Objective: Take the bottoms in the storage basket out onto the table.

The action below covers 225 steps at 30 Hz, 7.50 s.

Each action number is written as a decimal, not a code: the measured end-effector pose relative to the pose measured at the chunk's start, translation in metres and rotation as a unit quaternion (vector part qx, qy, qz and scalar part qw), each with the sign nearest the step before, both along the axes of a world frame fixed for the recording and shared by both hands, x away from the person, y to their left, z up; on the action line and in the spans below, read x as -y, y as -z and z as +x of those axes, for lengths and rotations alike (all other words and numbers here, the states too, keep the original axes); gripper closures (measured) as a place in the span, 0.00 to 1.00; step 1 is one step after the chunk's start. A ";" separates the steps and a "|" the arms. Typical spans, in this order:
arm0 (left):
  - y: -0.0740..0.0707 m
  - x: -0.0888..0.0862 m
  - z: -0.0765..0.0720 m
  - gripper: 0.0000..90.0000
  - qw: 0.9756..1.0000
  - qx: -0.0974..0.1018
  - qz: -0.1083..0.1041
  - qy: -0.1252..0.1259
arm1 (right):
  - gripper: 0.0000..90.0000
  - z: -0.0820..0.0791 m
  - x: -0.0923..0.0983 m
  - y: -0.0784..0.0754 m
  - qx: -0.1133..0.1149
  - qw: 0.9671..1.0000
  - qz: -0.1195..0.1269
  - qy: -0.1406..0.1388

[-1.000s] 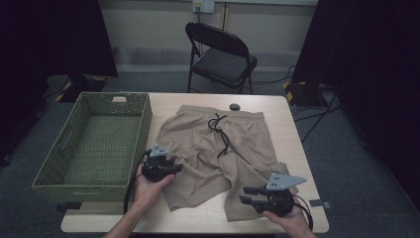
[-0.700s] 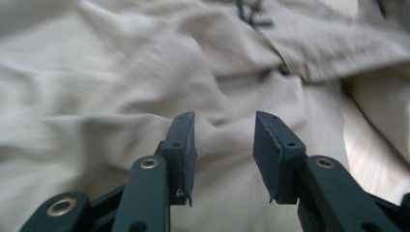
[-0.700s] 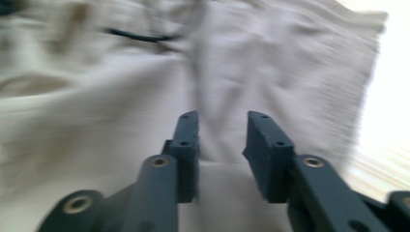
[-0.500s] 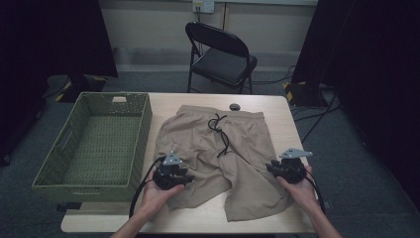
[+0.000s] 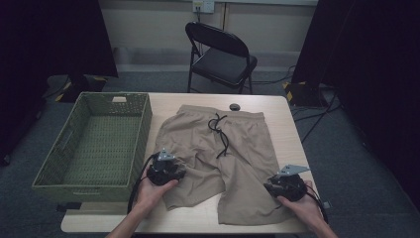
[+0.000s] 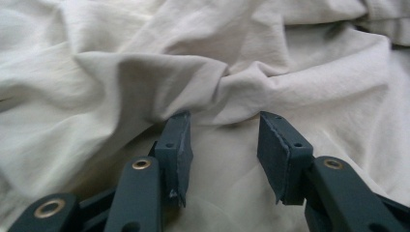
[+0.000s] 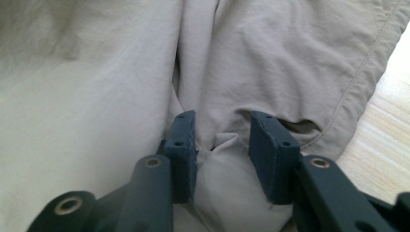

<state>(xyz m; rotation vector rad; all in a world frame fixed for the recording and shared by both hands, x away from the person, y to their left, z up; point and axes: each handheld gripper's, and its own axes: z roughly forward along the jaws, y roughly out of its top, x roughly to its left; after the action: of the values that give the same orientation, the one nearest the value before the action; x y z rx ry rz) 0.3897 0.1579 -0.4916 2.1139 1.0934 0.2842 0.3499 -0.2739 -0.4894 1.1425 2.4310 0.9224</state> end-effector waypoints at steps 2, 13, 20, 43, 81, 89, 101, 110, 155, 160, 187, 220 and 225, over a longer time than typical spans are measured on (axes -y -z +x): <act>0.000 -0.002 0.001 0.62 1.000 -0.003 -0.006 -0.005 | 0.57 0.000 0.000 -0.001 0.000 1.000 0.001 0.003; -0.021 0.008 -0.011 0.69 0.998 0.025 -0.056 0.030 | 0.47 0.012 -0.017 -0.025 0.063 0.994 0.079 0.031; -0.011 0.038 -0.026 0.66 0.992 0.005 -0.057 0.115 | 0.42 0.053 -0.062 -0.009 0.045 0.996 0.063 0.041; -0.004 0.020 -0.041 0.88 0.993 -0.007 0.026 0.116 | 0.35 0.067 -0.018 0.013 0.041 0.998 0.032 0.046; 0.003 0.090 -0.055 0.99 0.979 0.007 -0.002 0.201 | 0.35 0.064 -0.011 0.005 0.038 0.996 0.030 0.069; 0.005 0.086 -0.074 0.99 0.975 -0.023 -0.035 0.219 | 0.35 0.065 -0.009 0.008 0.041 0.996 0.023 0.074; -0.014 0.079 -0.078 0.87 0.973 -0.028 -0.041 0.227 | 0.35 0.046 -0.026 -0.011 0.046 0.996 0.070 0.033; -0.024 0.020 -0.044 0.80 0.992 -0.010 -0.035 0.122 | 0.33 0.018 -0.053 -0.020 0.033 0.997 0.071 -0.013; -0.015 -0.003 -0.030 0.64 0.997 -0.010 -0.021 0.068 | 0.41 -0.016 -0.022 -0.012 0.008 0.998 0.030 -0.047; -0.007 0.001 -0.027 0.64 0.998 -0.021 0.000 0.067 | 0.50 0.001 -0.042 -0.025 0.049 0.997 0.054 -0.014; -0.005 -0.003 -0.026 0.61 0.998 -0.026 0.010 0.052 | 0.37 0.000 -0.063 -0.001 0.000 0.997 0.006 -0.074; -0.011 -0.008 -0.031 0.57 0.999 -0.020 -0.008 0.042 | 0.29 0.035 -0.028 0.006 0.001 0.999 0.001 0.050; -0.009 -0.009 -0.030 0.56 0.999 -0.028 -0.001 0.043 | 0.29 0.036 -0.026 0.005 -0.002 0.999 -0.002 0.047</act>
<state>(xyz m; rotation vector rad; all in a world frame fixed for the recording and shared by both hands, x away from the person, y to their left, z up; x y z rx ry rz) 0.3598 0.1665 -0.4828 2.1716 1.0315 0.1845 0.3856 -0.2482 -0.4946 1.2469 2.3585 0.8877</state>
